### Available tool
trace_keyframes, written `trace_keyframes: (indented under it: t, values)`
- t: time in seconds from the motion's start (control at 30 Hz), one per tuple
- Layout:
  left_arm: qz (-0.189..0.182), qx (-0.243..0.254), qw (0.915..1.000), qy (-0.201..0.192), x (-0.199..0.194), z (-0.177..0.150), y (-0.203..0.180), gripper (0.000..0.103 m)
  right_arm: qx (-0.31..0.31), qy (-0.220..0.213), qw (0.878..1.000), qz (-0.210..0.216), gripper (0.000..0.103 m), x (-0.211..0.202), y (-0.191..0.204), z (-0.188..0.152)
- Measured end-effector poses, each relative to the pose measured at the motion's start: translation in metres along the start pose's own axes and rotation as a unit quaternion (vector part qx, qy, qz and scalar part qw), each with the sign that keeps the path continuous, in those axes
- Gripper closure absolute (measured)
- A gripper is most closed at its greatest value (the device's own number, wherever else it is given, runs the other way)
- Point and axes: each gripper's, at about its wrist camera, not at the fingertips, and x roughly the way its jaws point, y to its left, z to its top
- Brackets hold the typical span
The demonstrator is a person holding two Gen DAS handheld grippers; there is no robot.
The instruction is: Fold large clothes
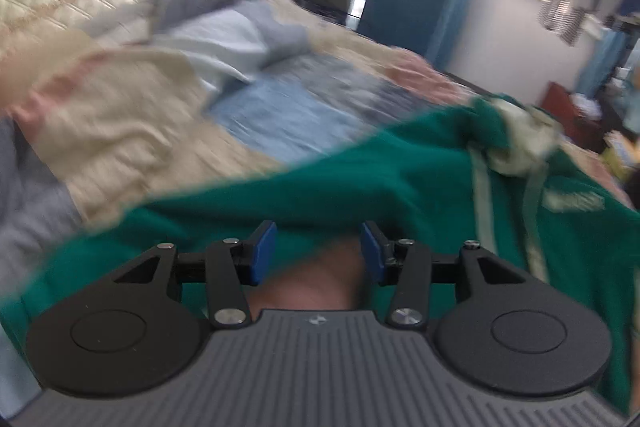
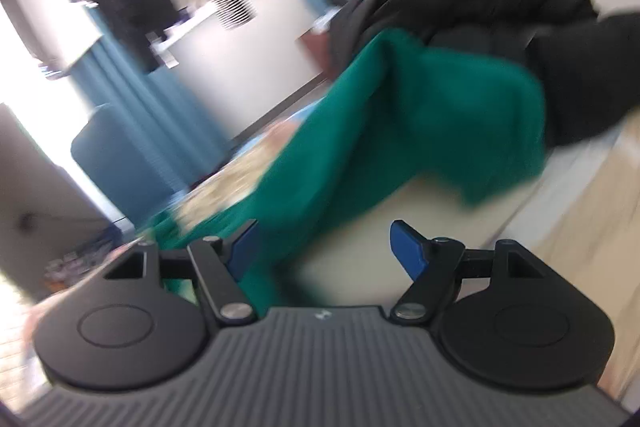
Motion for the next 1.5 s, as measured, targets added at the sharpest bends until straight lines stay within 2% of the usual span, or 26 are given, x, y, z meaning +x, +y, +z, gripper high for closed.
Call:
trace_keyframes:
  t: [0.17,0.27,0.37,0.53,0.6,0.7,0.8,0.87,0.93,1.0,1.07,1.17,1.23,1.3,1.37,1.43,1.5]
  values:
    - [-0.043,0.010,0.9985,0.032,-0.028,-0.066,-0.029,0.050,0.000,0.080,0.994,0.075,0.029,-0.042,0.024,-0.057]
    - [-0.059,-0.013,0.9965,0.058,-0.036,-0.099,-0.026,0.050,0.006,0.132,0.986,0.106,0.029,-0.059,0.026,-0.092]
    - [-0.057,-0.046,0.9933,0.090,-0.032,-0.124,-0.013,0.050,0.018,0.193,0.973,0.123,0.029,-0.064,0.025,-0.125]
    - [-0.051,-0.111,0.9842,0.129,-0.022,-0.145,0.020,0.050,0.064,0.256,0.955,0.133,0.029,-0.061,0.008,-0.177]
    - [-0.057,-0.143,0.9796,0.129,-0.021,-0.151,0.031,0.050,0.097,0.284,0.945,0.129,0.029,-0.055,-0.002,-0.199]
    - [-0.051,-0.147,0.9801,0.124,-0.015,-0.152,0.037,0.050,0.127,0.322,0.932,0.112,0.029,-0.044,-0.015,-0.229]
    - [-0.019,-0.123,0.9859,0.112,-0.009,-0.150,0.033,0.048,0.117,0.335,0.927,0.123,0.029,-0.032,-0.012,-0.245]
    - [-0.023,-0.116,0.9850,0.125,-0.001,-0.150,0.031,0.048,0.116,0.347,0.920,0.137,0.028,-0.022,-0.005,-0.249]
    - [-0.039,-0.131,0.9795,0.148,0.012,-0.151,0.034,0.048,0.129,0.343,0.918,0.150,0.028,-0.012,-0.003,-0.248]
    - [-0.060,-0.144,0.9763,0.150,0.015,-0.150,0.036,0.048,0.142,0.332,0.918,0.161,0.028,-0.007,-0.003,-0.243]
    - [-0.100,-0.143,0.9739,0.144,0.012,-0.148,0.034,0.048,0.152,0.324,0.918,0.171,0.028,-0.003,-0.006,-0.239]
    - [-0.180,-0.130,0.9662,0.131,0.002,-0.140,0.025,0.048,0.155,0.320,0.919,0.173,0.029,0.000,-0.008,-0.236]
    - [-0.238,-0.112,0.9570,0.124,-0.006,-0.134,0.016,0.048,0.150,0.318,0.920,0.172,0.030,-0.002,-0.011,-0.237]
    - [-0.296,-0.096,0.9423,0.124,-0.011,-0.131,0.006,0.048,0.141,0.315,0.923,0.172,0.030,-0.003,-0.009,-0.236]
    - [-0.338,-0.085,0.9291,0.124,-0.015,-0.132,-0.001,0.048,0.132,0.310,0.925,0.175,0.030,-0.006,-0.011,-0.234]
    - [-0.356,-0.073,0.9224,0.129,-0.017,-0.135,-0.006,0.048,0.119,0.302,0.929,0.180,0.029,-0.008,-0.008,-0.231]
    - [-0.350,-0.061,0.9240,0.143,-0.014,-0.141,-0.009,0.048,0.107,0.291,0.932,0.187,0.029,-0.012,-0.007,-0.227]
